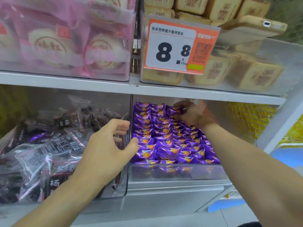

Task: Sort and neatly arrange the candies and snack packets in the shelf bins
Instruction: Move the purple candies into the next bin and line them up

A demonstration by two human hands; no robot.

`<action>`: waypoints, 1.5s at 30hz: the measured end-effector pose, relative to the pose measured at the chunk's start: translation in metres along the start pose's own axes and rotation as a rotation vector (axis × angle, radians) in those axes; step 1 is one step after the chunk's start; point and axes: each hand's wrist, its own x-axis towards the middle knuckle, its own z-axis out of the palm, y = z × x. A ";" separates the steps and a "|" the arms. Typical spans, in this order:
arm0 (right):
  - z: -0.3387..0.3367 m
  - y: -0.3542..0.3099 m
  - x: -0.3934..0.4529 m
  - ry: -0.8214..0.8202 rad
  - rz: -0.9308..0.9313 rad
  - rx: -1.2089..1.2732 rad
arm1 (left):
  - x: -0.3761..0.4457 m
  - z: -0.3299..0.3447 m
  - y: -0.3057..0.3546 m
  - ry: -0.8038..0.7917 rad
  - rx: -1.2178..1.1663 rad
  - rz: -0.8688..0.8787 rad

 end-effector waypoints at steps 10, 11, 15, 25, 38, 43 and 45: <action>0.010 -0.002 -0.006 0.229 -0.089 -0.011 | 0.000 0.000 0.000 -0.001 0.019 0.041; 0.010 -0.002 -0.006 0.240 -0.109 -0.024 | 0.000 0.000 0.001 0.000 0.018 0.039; 0.012 -0.003 -0.007 0.251 -0.170 -0.129 | 0.000 0.001 0.001 0.011 0.016 0.038; 0.006 -0.003 -0.009 0.219 -0.276 -0.239 | 0.001 0.001 0.002 0.007 0.041 0.048; -0.002 -0.007 -0.006 0.122 -0.179 -0.218 | 0.002 -0.001 0.002 -0.003 0.050 0.074; -0.010 -0.015 -0.016 0.216 -0.104 -0.035 | 0.002 0.001 0.000 0.005 0.063 0.096; -0.015 -0.025 -0.028 0.226 -0.064 0.055 | 0.002 0.000 0.000 -0.002 0.076 0.115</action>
